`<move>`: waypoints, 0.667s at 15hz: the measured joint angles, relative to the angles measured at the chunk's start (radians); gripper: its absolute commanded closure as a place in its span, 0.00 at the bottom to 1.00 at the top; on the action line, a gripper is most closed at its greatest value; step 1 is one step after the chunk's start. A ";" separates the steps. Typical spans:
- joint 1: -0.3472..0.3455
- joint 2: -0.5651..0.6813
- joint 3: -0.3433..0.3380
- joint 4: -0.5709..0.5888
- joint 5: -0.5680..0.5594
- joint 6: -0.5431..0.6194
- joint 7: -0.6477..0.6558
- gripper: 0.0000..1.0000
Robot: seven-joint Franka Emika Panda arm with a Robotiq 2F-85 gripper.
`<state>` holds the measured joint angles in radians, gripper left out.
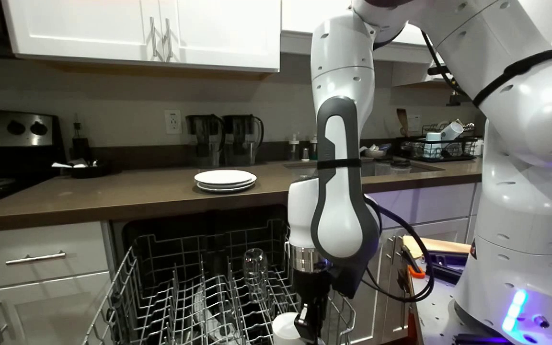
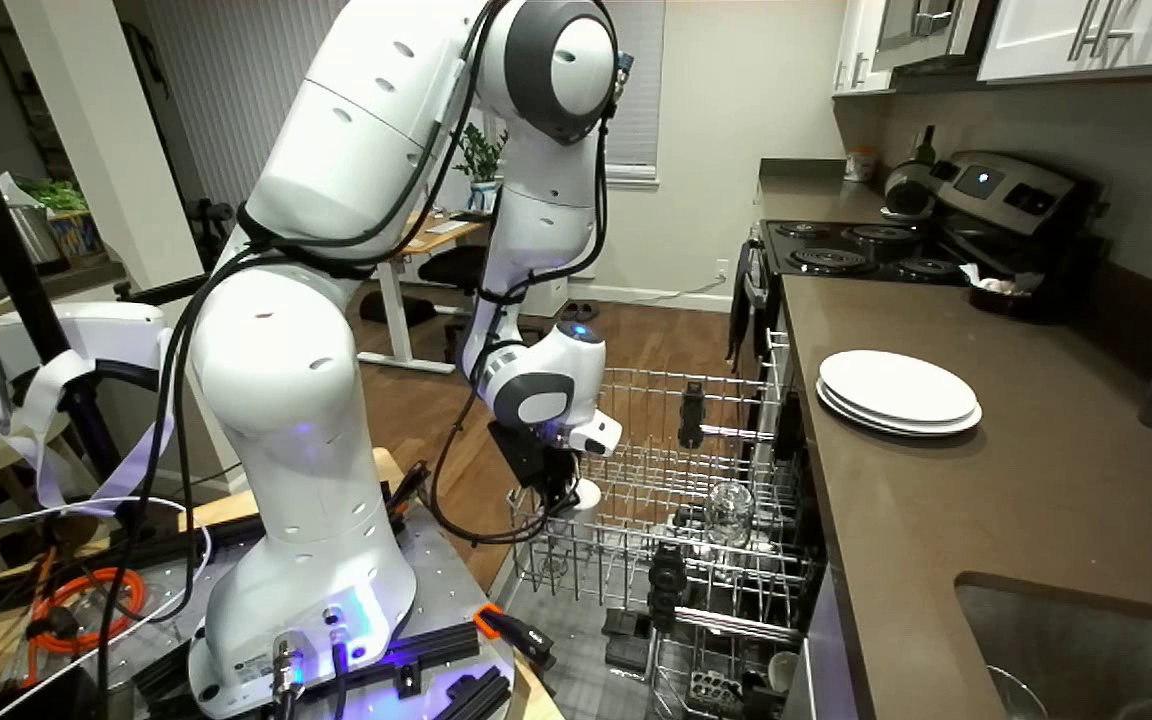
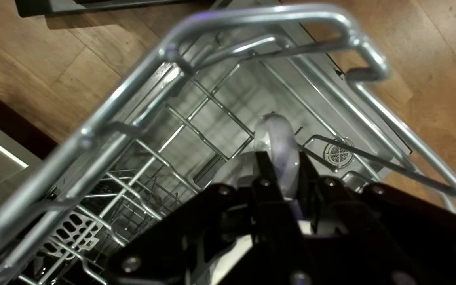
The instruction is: Move the white cup in the dishwasher to the corner closest to you
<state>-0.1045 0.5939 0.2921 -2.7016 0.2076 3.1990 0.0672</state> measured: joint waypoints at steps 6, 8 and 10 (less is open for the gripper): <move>0.000 0.022 -0.010 0.015 -0.006 0.000 0.000 0.33; 0.002 0.022 -0.015 0.015 -0.006 0.000 0.000 0.19; 0.005 0.021 -0.021 0.015 -0.006 0.000 0.000 0.14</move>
<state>-0.0999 0.6151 0.2709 -2.6866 0.2018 3.1987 0.0676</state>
